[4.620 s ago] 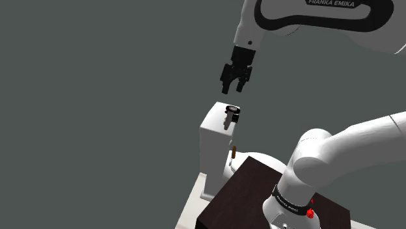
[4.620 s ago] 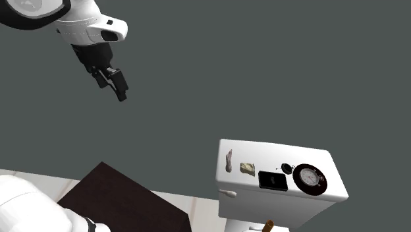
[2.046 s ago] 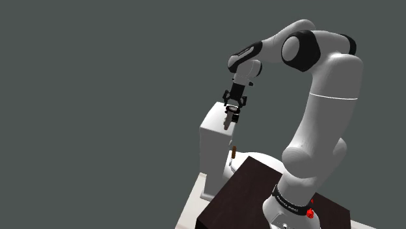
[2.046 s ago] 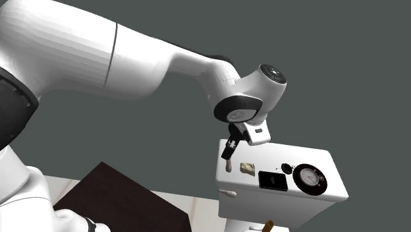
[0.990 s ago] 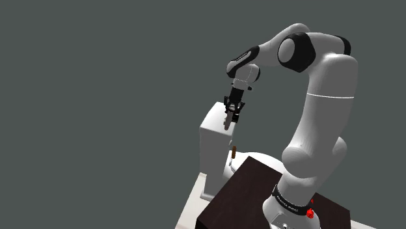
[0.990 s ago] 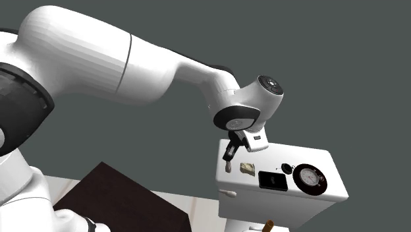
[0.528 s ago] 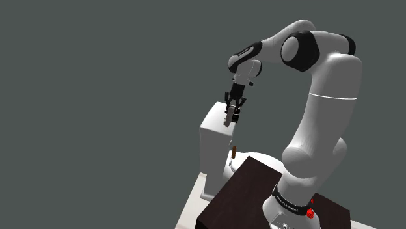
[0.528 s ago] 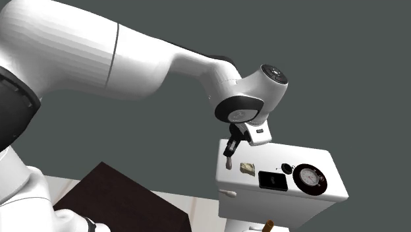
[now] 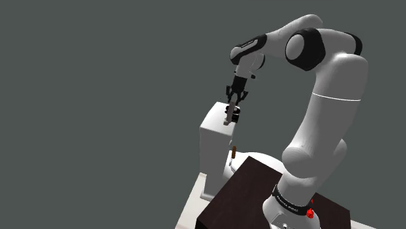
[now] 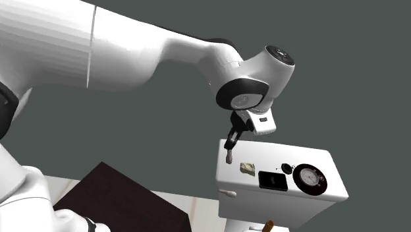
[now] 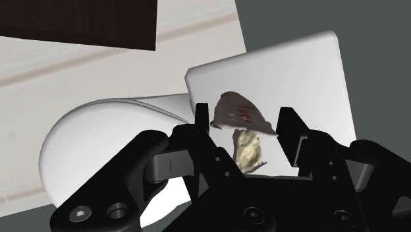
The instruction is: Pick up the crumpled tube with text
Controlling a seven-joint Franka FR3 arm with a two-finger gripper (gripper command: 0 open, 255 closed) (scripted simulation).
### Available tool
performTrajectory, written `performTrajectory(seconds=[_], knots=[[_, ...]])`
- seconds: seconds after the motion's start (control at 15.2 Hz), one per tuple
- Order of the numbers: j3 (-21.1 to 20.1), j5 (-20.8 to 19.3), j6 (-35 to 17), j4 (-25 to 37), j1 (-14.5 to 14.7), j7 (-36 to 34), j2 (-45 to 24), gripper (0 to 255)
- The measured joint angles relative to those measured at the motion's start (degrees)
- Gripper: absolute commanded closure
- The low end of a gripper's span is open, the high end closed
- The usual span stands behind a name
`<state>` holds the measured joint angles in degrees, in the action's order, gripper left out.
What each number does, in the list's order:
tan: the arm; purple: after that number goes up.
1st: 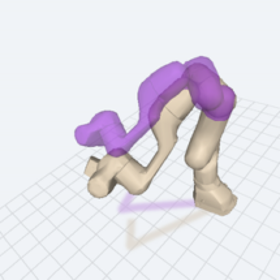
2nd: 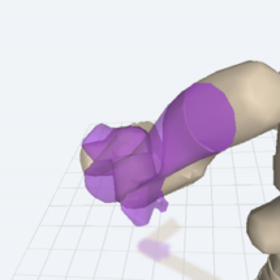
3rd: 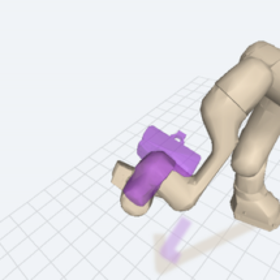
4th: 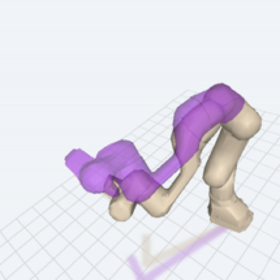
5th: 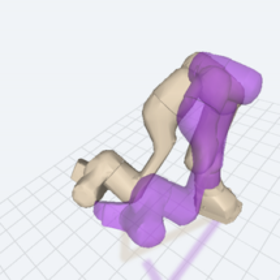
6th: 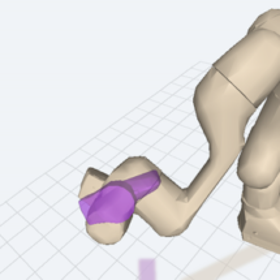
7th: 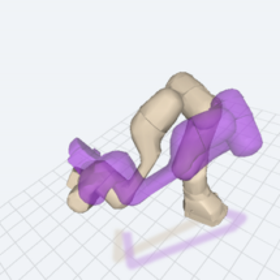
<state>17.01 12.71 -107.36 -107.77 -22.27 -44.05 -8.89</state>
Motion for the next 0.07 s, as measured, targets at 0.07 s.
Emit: performTrajectory(seconds=[0.07], knots=[[0.02, -0.06, 0.4, 0.33, -0.02, -0.05, 0.07, 255]])
